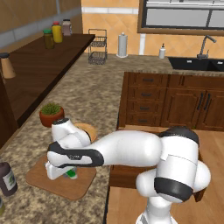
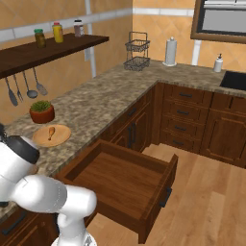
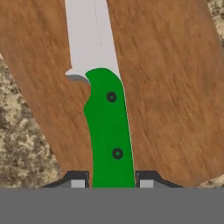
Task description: Pick up the knife from the drawer and place it on the cutting board. Then place the meat from the plate to the cutting board.
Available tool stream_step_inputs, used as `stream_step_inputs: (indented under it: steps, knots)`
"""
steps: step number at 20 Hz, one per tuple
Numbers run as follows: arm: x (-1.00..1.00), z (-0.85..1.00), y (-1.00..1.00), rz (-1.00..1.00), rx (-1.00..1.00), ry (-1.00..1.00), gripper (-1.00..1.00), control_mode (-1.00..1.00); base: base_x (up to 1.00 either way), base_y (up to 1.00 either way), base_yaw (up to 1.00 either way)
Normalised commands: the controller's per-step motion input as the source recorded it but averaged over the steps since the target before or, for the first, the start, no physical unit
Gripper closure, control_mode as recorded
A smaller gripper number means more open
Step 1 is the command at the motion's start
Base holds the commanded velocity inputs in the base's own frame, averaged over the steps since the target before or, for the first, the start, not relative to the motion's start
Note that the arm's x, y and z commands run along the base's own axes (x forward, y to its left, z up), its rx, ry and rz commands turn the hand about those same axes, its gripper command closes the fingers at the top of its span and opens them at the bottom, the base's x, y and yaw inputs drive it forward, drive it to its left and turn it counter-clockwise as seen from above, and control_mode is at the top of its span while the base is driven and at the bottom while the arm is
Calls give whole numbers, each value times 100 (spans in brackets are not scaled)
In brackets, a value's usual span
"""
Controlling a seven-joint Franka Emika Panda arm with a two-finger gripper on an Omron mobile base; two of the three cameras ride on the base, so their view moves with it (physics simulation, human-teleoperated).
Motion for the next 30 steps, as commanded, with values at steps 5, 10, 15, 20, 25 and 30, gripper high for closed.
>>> stream_step_inputs:
  steps: [5, 10, 15, 20, 25, 30]
  knots:
    - [0, -40, -7, 2, -6, 2, 100, -100, 0, 0, 0]
    - [-14, -19, 0, 25, 0, 0, 100, -100, 0, 0, 0]
    - [-22, -8, -14, 18, 0, 2, 100, -100, 0, 0, 0]
    - [-10, -12, -1, 7, 0, 18, 100, -100, 0, 0, 0]
    - [-13, -14, 0, 4, 0, 5, -100, -100, 0, 0, 0]
    - [-7, 0, 0, 6, 0, 0, -100, -100, 0, 0, 0]
